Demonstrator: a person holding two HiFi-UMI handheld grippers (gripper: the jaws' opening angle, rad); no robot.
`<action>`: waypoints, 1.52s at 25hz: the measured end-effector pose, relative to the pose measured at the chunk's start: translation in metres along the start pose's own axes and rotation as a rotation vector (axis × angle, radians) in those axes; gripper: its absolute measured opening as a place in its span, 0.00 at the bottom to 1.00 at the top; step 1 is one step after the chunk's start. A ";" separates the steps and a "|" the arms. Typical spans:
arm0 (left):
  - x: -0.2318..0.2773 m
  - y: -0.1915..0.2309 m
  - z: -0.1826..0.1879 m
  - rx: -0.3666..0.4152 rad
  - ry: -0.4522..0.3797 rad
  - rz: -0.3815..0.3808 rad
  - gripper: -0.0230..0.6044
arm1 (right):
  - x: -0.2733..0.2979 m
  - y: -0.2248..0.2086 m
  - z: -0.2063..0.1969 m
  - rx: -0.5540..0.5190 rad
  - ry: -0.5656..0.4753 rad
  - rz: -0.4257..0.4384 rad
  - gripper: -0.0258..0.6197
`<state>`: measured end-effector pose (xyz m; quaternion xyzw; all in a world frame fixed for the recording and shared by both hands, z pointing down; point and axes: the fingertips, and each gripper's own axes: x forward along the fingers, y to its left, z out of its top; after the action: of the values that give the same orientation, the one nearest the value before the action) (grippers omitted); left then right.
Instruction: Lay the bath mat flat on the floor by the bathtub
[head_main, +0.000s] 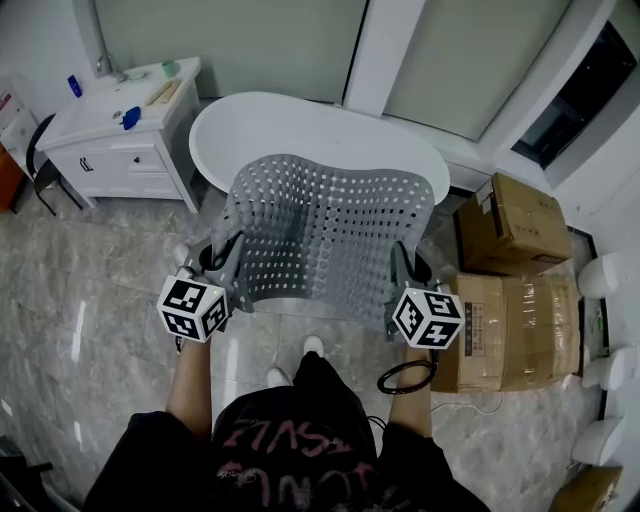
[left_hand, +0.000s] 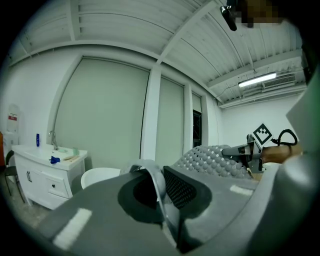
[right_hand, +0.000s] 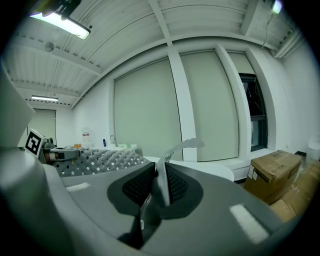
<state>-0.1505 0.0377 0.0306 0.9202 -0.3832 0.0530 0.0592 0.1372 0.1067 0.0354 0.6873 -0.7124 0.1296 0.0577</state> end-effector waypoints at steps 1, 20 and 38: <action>0.000 -0.001 -0.001 0.004 0.005 -0.002 0.06 | 0.001 0.001 -0.001 -0.005 0.003 0.003 0.13; 0.014 -0.008 -0.047 0.001 0.114 -0.001 0.06 | 0.023 -0.014 -0.049 0.040 0.094 0.028 0.12; 0.053 -0.004 -0.124 -0.034 0.257 0.016 0.06 | 0.068 -0.036 -0.123 0.073 0.220 0.064 0.11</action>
<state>-0.1171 0.0223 0.1602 0.9017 -0.3805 0.1644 0.1229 0.1581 0.0729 0.1754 0.6475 -0.7182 0.2317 0.1064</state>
